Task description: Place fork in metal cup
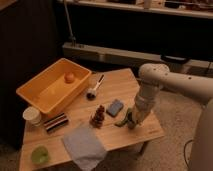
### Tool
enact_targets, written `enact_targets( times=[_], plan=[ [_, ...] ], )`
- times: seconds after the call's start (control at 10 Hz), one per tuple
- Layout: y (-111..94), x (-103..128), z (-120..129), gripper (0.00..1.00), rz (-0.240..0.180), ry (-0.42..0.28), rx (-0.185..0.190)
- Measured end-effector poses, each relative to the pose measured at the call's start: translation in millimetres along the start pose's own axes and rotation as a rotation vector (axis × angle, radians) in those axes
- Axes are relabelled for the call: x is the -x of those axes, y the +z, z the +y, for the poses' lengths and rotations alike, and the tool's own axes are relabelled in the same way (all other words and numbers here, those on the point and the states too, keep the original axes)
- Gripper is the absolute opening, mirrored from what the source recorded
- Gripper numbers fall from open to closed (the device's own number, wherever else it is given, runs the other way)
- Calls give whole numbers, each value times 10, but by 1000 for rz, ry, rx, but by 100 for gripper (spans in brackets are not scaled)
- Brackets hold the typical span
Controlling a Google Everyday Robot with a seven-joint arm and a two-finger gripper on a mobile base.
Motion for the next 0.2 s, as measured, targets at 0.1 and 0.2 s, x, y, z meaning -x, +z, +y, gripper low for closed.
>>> enact_targets(
  times=[0.1, 0.2],
  plan=[
    [0, -6, -10, 80, -6, 3, 8],
    [-1, -7, -19, 80, -7, 5, 8]
  ],
)
